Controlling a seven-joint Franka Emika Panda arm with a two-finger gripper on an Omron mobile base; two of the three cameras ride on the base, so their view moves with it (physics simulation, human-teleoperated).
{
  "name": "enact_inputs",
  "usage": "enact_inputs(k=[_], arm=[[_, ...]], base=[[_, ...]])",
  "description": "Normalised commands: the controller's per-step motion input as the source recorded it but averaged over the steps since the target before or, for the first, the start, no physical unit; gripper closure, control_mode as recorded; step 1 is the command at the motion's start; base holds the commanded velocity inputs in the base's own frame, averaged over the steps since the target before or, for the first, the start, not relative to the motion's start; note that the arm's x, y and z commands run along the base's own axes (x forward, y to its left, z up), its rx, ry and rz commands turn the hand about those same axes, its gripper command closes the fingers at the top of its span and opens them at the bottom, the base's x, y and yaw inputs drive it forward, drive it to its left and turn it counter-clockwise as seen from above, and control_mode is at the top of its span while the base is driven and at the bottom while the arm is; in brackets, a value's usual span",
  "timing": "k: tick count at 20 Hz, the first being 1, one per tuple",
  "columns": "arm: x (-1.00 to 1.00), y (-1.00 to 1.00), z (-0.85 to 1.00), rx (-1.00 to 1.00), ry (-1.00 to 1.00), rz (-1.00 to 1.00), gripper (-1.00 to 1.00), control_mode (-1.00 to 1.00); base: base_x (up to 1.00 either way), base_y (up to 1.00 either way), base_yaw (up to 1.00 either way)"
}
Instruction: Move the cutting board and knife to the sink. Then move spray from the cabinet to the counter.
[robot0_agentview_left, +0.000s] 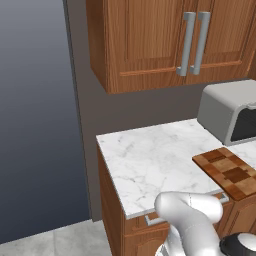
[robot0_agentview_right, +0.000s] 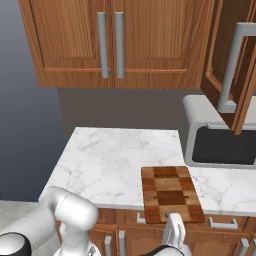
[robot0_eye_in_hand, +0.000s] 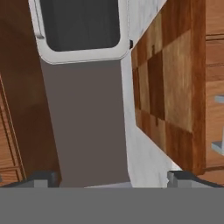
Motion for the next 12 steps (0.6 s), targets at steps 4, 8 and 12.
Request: enact_inputs(k=[4,8,12], arm=[[0.25,-0.25,-0.27,0.0,0.0,0.0,-1.0,-1.0],[0.24,-0.22,-0.27,0.0,0.0,0.0,-1.0,-1.0],[0.23,-0.19,-0.3,0.0,0.0,0.0,-1.0,-1.0]], base=[[0.0,0.0,0.0],[0.0,0.0,0.0],[0.0,0.0,0.0]])
